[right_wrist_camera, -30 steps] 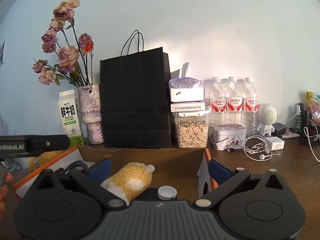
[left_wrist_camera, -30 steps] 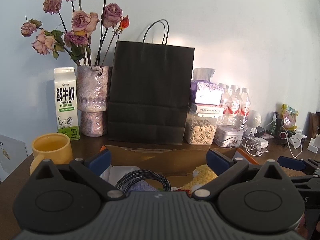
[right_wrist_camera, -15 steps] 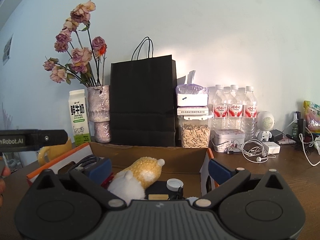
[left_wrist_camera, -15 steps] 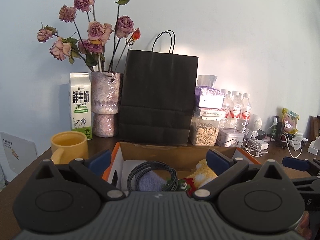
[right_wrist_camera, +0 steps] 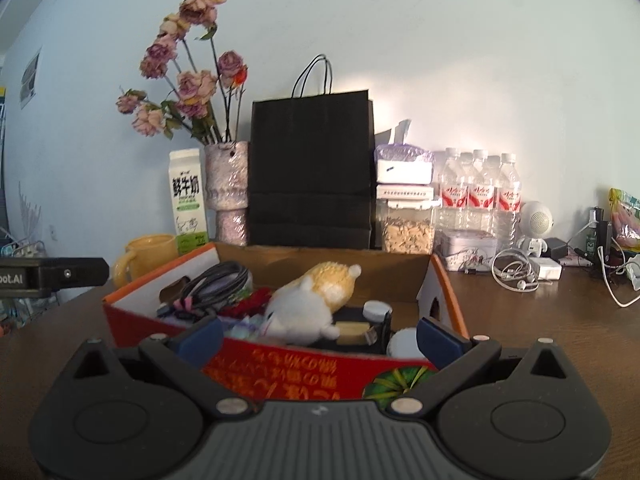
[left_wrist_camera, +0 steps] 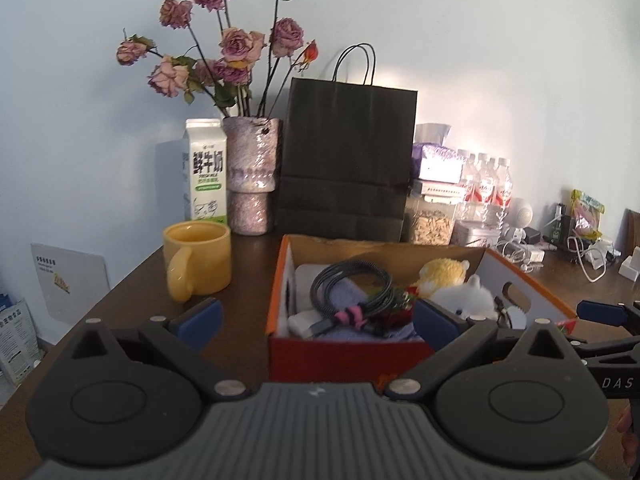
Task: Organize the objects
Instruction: 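Withdraw both tools from the box and move the left tool toward the orange item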
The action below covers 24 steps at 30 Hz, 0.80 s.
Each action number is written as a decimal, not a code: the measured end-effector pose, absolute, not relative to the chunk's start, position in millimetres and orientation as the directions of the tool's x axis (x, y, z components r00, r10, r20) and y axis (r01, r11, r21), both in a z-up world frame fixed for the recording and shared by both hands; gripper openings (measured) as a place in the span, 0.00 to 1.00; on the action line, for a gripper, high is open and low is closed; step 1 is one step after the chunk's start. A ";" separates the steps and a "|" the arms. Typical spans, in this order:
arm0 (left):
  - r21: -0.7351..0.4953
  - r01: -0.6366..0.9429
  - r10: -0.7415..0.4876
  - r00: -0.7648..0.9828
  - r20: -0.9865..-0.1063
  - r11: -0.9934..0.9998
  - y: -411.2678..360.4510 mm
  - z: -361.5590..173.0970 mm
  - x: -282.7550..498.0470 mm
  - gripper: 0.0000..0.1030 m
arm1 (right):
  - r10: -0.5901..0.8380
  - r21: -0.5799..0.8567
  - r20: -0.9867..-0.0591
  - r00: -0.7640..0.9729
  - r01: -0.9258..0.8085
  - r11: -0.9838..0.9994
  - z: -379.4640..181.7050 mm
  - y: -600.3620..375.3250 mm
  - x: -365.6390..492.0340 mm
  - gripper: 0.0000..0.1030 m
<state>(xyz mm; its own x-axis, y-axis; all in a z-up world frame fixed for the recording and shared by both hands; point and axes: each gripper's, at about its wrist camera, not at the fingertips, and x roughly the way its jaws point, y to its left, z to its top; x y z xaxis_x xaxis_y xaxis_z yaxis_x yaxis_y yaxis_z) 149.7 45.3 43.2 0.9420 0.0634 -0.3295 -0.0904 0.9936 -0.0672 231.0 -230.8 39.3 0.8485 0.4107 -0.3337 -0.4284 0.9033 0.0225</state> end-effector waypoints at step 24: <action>-0.100 -0.120 0.067 0.902 -0.428 0.988 75.7 21.6 110.2 1.00 | 0.387 0.024 -0.611 0.690 -0.473 0.881 -5.6 -165.3 257.4 0.64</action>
